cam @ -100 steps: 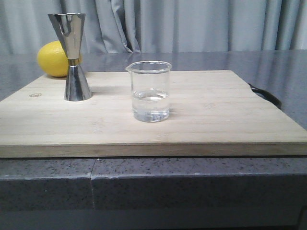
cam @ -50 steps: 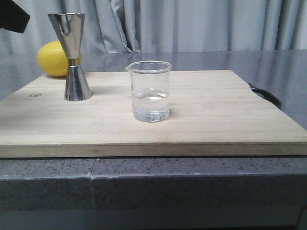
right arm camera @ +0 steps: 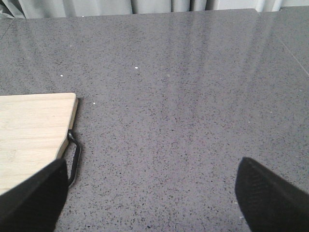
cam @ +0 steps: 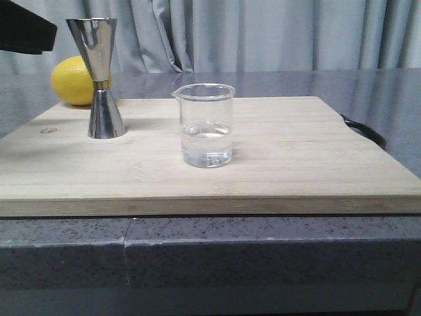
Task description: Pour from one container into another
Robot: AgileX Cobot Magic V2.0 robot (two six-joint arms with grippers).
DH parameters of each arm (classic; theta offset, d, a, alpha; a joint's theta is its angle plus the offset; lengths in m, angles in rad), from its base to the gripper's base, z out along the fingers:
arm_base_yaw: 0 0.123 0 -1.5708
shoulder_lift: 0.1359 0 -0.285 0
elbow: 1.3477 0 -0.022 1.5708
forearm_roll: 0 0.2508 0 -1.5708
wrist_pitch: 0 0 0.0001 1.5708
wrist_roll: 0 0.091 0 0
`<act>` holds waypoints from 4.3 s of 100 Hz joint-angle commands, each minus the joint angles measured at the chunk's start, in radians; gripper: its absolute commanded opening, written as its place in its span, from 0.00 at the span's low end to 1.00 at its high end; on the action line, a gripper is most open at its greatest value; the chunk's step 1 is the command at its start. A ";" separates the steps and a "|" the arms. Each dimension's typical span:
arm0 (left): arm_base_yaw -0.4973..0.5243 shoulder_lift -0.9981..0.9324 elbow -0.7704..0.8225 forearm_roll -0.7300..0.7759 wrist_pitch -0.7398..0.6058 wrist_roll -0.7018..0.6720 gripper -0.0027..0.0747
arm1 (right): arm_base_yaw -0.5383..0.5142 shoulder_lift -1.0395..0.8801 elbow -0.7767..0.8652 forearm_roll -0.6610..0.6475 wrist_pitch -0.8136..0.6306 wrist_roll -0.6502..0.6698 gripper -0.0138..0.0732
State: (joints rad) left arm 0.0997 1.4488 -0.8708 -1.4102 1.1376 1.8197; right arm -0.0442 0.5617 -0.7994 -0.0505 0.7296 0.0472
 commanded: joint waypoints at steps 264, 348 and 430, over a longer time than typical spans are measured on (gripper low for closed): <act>-0.217 0.176 -0.041 -0.454 0.118 0.384 0.41 | -0.008 0.013 -0.036 -0.025 -0.061 -0.011 0.89; -0.232 0.077 -0.041 -0.454 0.118 0.372 0.41 | -0.006 0.075 -0.036 0.413 -0.089 -0.378 0.89; -0.232 0.077 -0.041 -0.454 0.110 0.372 0.41 | 0.499 0.517 -0.446 0.269 0.468 -0.398 0.89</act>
State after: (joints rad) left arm -0.1219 1.5687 -0.8856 -1.7647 1.1569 2.2048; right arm 0.4073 1.0353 -1.1893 0.2430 1.1730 -0.3517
